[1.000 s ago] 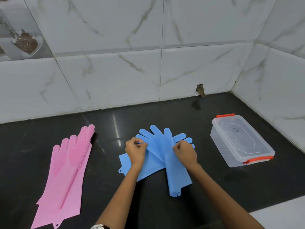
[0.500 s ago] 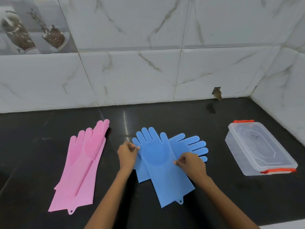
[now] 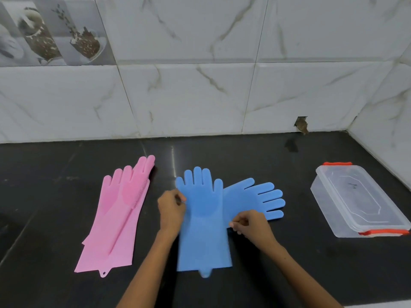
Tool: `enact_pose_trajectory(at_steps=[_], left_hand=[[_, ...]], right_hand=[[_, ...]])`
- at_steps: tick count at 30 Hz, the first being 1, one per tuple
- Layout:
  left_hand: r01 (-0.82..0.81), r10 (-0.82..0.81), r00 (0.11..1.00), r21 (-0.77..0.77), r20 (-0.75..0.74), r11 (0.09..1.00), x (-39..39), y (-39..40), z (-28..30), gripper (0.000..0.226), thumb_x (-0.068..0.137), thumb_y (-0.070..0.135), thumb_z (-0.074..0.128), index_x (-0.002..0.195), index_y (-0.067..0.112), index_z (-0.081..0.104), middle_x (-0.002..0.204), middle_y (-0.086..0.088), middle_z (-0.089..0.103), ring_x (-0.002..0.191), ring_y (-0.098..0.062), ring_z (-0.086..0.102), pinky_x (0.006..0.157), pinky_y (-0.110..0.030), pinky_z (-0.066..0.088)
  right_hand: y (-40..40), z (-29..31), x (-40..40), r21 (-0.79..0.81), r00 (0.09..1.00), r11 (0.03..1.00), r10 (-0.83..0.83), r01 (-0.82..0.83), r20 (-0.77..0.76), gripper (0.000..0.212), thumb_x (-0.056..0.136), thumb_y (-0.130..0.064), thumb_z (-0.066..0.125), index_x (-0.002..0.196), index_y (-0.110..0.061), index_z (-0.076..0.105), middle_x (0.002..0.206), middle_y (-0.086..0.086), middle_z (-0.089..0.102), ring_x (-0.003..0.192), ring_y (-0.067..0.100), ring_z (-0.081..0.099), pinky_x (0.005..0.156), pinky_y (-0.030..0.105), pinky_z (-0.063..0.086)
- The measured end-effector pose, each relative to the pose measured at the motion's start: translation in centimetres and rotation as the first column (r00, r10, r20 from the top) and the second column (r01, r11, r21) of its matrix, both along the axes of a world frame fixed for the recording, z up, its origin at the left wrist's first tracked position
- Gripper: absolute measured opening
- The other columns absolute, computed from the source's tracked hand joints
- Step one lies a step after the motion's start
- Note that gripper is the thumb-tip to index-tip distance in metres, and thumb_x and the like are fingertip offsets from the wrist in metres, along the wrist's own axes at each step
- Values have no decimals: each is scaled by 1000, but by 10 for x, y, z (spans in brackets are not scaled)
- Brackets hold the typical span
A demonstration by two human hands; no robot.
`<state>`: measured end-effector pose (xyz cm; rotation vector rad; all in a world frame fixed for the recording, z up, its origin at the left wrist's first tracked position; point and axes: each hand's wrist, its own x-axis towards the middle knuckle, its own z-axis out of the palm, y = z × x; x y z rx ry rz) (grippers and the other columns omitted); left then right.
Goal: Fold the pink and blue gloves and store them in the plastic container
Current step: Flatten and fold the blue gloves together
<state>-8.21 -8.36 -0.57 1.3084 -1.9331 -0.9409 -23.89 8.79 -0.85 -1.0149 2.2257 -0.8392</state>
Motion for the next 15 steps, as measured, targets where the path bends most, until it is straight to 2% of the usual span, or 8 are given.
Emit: enact_pose_trajectory(at_steps=[2,4,6,8,9,11,13,15], left_hand=[[-48,52,997,-68,58,997,13,-9,1,26,73,-19,51,78,2,65,89,-17,64,79,-28,61,67,-25,43],[-61,84,983,-146,163,987,16,-5,-4,24,84,-10,54,101,2,65,118,-21,59,105,-30,57,85,-31,48],[33,9,968,-165,251,986,8,10,-12,31,94,10,51,125,6,56,144,-18,43,131,-32,41,107,-41,37],[198,-150,927,-109,345,974,-2,25,-25,44,100,30,39,141,15,41,155,-11,26,144,-28,23,117,-40,19],[264,-207,893,-94,399,960,-4,30,-34,49,101,36,34,146,19,32,158,-8,17,147,-25,14,119,-38,11],[328,-239,844,-110,480,938,-3,34,-51,55,100,44,28,150,25,17,160,-3,4,148,-20,0,119,-35,0],[339,-221,836,-157,502,928,4,33,-62,57,99,47,27,150,30,10,160,2,0,147,-16,-4,117,-34,-2],[346,-213,832,-180,511,921,9,28,-66,58,97,50,26,150,34,7,160,5,0,147,-14,-5,117,-33,-2]], right_hand=[[0,-3,1,-27,972,1000,-15,9,-234,8,81,-30,71,82,-22,69,82,-8,70,72,4,61,68,23,52],[1,-4,-4,-43,920,999,-38,23,-390,21,82,-33,69,100,-20,67,98,-5,66,87,9,58,72,23,49],[1,-8,-10,43,907,997,71,-59,-415,40,82,-35,68,119,-20,61,111,-3,60,102,14,54,78,26,49],[-2,-11,-12,142,858,972,230,-185,-459,46,84,-33,67,127,-23,56,118,-3,55,107,15,50,78,27,48],[-3,-13,-12,139,827,966,258,-217,-500,40,85,-29,66,124,-23,59,117,-3,56,106,16,51,74,27,47],[-5,-12,-16,75,767,966,242,-247,-594,21,85,-21,67,105,-20,70,104,-1,62,93,17,56,62,28,45],[-6,-10,-24,75,711,957,259,-280,-654,9,84,-15,67,90,-15,74,92,1,66,81,20,57,56,30,44],[-8,-7,-35,113,662,937,317,-332,-679,10,85,-13,64,89,-13,73,92,3,66,80,22,59,57,35,48]])
